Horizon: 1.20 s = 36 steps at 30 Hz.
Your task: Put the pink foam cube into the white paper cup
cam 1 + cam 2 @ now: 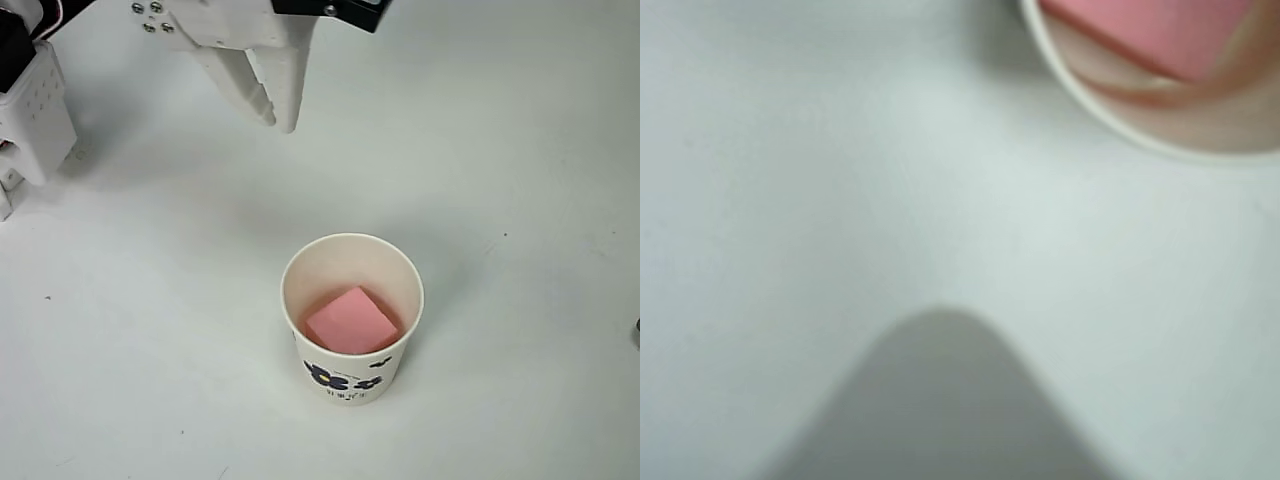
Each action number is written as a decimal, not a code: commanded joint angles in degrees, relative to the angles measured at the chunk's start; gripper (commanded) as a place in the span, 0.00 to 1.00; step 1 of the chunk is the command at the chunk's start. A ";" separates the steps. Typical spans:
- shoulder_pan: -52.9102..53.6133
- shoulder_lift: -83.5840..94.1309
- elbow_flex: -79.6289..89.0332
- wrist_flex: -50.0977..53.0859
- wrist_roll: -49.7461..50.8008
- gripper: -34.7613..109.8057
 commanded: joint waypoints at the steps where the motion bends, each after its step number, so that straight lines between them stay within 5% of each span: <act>1: -1.05 13.45 10.46 -4.66 1.05 0.24; 25: 1.41 30.50 47.99 -41.40 -3.34 0.24; 36: 1.49 36.04 55.46 -43.86 -2.64 0.24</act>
